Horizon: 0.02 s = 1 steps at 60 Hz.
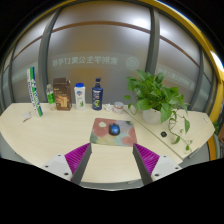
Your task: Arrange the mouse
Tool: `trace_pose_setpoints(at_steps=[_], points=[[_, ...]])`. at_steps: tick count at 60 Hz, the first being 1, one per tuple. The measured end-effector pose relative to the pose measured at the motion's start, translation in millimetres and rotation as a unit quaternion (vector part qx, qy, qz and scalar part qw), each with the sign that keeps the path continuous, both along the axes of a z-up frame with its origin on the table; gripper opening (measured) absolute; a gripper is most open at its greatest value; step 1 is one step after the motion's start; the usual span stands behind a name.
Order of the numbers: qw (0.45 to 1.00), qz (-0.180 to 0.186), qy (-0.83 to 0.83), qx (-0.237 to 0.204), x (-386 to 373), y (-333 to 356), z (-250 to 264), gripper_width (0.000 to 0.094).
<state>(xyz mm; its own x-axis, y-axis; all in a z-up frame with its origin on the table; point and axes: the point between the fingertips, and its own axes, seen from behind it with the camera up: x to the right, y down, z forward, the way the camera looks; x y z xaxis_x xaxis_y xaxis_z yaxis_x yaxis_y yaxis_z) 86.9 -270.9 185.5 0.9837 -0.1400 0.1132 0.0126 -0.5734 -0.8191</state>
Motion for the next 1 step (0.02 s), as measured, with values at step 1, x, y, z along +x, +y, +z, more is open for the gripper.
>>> trace_pose_setpoints(at_steps=[1], points=[[1.0,0.0,-0.001,0.0,-0.2,-0.6,0.7,0.085]])
